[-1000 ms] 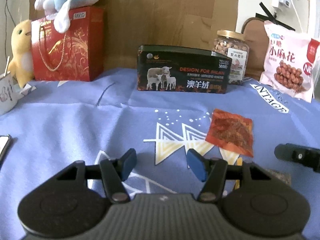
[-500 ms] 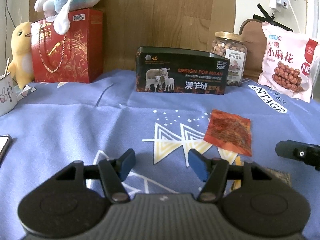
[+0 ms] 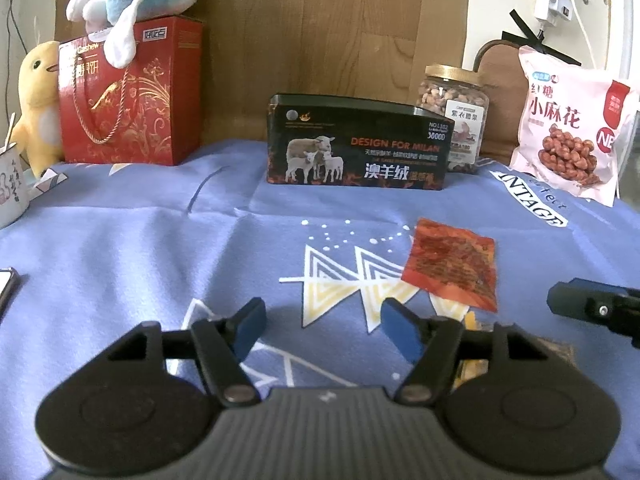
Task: Organize snacks
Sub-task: 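Move the right tool back to the clear bag with yellow label, then grasp the clear bag with yellow label with the right tool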
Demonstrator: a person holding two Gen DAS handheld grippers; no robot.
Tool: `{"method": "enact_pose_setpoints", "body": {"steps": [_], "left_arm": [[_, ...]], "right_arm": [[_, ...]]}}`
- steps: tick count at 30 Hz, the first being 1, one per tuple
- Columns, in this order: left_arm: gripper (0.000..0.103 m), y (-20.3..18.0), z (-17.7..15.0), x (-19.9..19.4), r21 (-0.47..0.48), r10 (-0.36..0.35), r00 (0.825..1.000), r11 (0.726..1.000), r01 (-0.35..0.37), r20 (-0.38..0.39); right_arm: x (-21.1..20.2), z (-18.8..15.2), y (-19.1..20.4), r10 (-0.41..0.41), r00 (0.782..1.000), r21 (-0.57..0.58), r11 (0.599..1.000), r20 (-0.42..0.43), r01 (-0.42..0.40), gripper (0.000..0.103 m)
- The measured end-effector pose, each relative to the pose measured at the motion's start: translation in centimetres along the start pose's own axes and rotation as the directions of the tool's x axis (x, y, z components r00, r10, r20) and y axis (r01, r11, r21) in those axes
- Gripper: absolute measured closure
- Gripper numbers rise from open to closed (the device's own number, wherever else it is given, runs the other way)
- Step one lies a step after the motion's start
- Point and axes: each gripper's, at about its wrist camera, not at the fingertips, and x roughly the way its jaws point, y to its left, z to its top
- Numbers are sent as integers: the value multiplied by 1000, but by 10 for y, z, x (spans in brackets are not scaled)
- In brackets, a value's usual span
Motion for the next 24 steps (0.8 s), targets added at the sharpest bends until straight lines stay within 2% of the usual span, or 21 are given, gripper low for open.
{"method": "enact_pose_setpoints", "body": {"steps": [3, 6, 14, 17, 20, 22, 24], "left_arm": [[38, 1, 0, -1, -7, -10, 1000, 1000, 10, 1], [38, 4, -1, -2, -18, -29, 1000, 999, 29, 2], [37, 3, -1, -2, -20, -38, 999, 999, 38, 4], [37, 3, -1, -2, -21, -39, 999, 999, 39, 4], [37, 3, -1, -2, -20, -39, 999, 999, 39, 4], [37, 3, -1, -2, -23, -40, 999, 999, 41, 4], [37, 4, -1, -2, -25, -41, 999, 999, 41, 5]], "right_arm": [[0, 0, 0, -7, 1000, 6, 1000, -7, 7, 41], [-5, -4, -5, -13, 999, 58, 998, -41, 15, 41], [-26, -15, -3, 17, 998, 78, 997, -61, -12, 41], [-31, -20, 2, 56, 995, 64, 997, -82, -51, 41], [-34, -24, 14, 85, 990, 2, 996, -115, -85, 38], [-35, -29, 29, 60, 990, -100, 992, -131, -74, 32], [-32, -33, 46, 8, 990, -219, 975, -140, -39, 31]]}}
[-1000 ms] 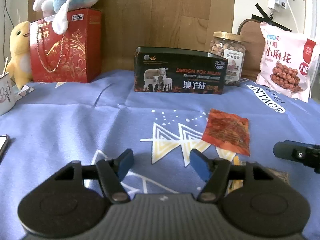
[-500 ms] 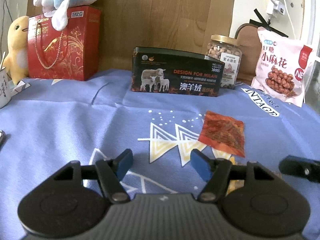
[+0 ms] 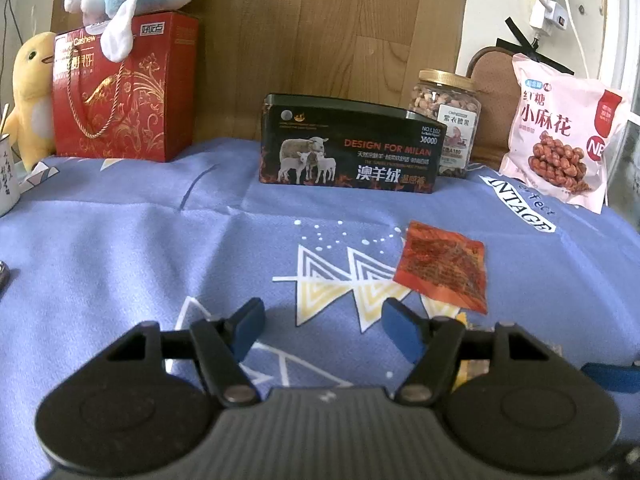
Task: Organize snacks
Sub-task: 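Grasp the clear bag with yellow label with the right tool, then carry the yellow-label bag into the black box and open the right tool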
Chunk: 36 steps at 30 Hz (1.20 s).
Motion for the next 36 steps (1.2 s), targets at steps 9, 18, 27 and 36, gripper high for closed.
{"method": "enact_pose_setpoints", "body": {"steps": [9, 18, 27, 36], "left_arm": [[36, 0, 1, -1, -5, -9, 1000, 1000, 9, -1], [31, 8, 2, -3, -44, -72, 997, 997, 71, -11], [31, -7, 12, -8, -74, -314, 944, 949, 308, -101], [58, -26, 17, 9, -41, -356, 923, 934, 354, -148]], "right_arm": [[17, 17, 15, -174, 984, -205, 962, 45, 180, 63], [15, 13, 1, -166, 986, -198, 966, 16, 166, 52], [26, 21, -11, -115, 993, -172, 979, -28, 109, 52], [42, 25, -7, -40, 999, -169, 985, 6, 41, 58]]}}
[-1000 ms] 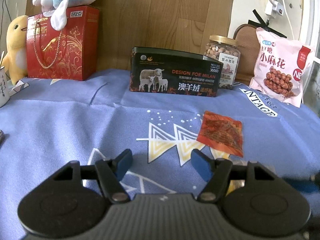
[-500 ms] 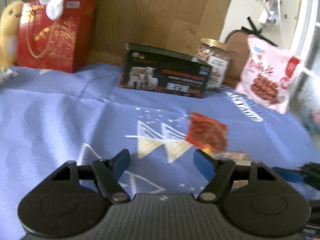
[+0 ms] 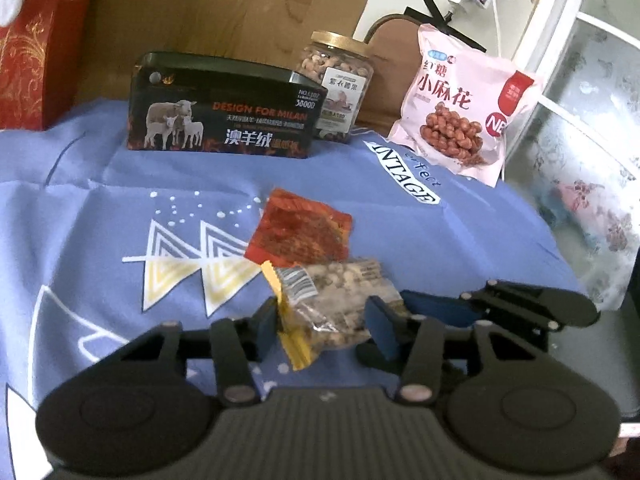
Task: Organize snacks
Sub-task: 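Carry the yellow-label bag into the black box and open the right tool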
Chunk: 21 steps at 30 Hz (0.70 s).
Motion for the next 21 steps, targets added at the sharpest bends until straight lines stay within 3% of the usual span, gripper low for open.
{"method": "enact_pose_setpoints", "body": {"steps": [3, 10, 15, 21], "left_arm": [[64, 4, 0, -3, -28, -29, 1000, 999, 29, 5], [65, -17, 5, -27, 68, 42, 996, 997, -47, 81], [66, -23, 42, -44, 89, 47, 985, 994, -63, 164], [66, -27, 107, -31, 91, 62, 970, 992, -86, 235]], "right_arm": [[-1, 0, 1, 3, 1000, 7, 1000, 17, -3, 72], [-10, 6, 3, 5, 997, -13, 1000, 81, -4, 74], [-13, 36, -4, 3, 982, -49, 999, 186, 6, 74], [16, 90, -25, -28, 961, -90, 994, 275, 55, 74]]}}
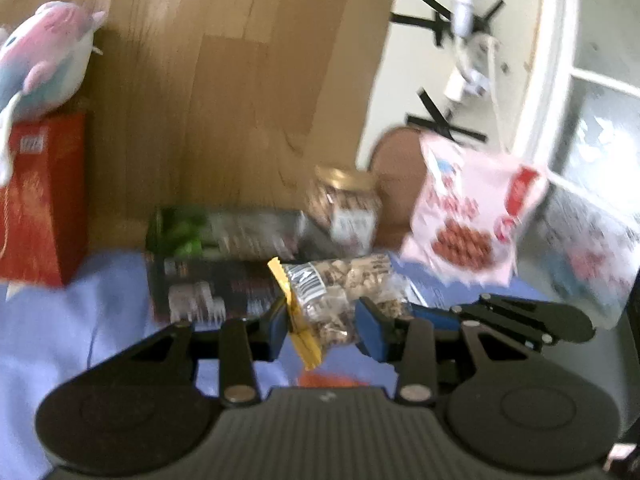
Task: Organize snacks
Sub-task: 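Carry the yellow-label bag into the black box and open the right tool, then move the right tool back toward the red packet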
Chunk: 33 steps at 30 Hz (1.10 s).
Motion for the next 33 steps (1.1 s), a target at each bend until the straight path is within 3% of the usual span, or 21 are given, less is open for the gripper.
{"method": "enact_pose_setpoints", "body": {"steps": [7, 8, 10, 13, 18, 22, 25, 27, 29, 30, 31, 33], "left_arm": [[66, 37, 48, 88, 4, 35, 999, 999, -35, -1], [61, 42, 51, 104, 16, 49, 999, 999, -49, -16], [52, 50, 49, 133, 31, 119, 992, 993, -117, -53], [51, 62, 36, 155, 2, 147, 985, 989, -147, -88], [47, 69, 27, 127, -72, 172, 985, 982, -174, -33], [43, 67, 13, 72, -82, 166, 986, 983, -166, -8], [43, 64, -14, 33, -138, 99, 995, 985, -102, -22], [43, 61, -37, 15, -181, 44, 997, 982, -54, -60], [46, 60, -59, 5, -249, -26, 993, 968, -4, -117], [46, 59, -68, 4, -286, -57, 987, 958, 12, -152], [49, 60, -76, 6, -330, -91, 978, 944, 24, -187], [53, 65, -93, 15, -415, -147, 955, 910, 27, -258]], "right_arm": [[81, 18, -37, -80, 997, -11, 997, 8, 80, 72], [96, 16, -44, -99, 995, -16, 995, -3, 99, 70], [116, 7, -52, -147, 989, -19, 989, -30, 146, 55], [111, -16, -70, -170, 985, 124, 978, 30, 165, 55], [95, -15, -95, -89, 996, 232, 969, 0, 87, 52], [83, -8, -113, 2, 999, 390, 921, -53, 19, 52], [59, -17, -119, 90, 992, 485, 873, -83, -38, 52], [54, -28, -118, 176, 975, 516, 853, -135, -82, 52], [50, -42, -110, 213, 957, 519, 851, -195, -84, 53], [51, -48, -101, 222, 948, 514, 854, -227, -77, 58], [51, -54, -95, 239, 937, 515, 853, -253, -79, 70], [51, -64, -82, 289, 913, 534, 840, -287, -98, 78]]}}
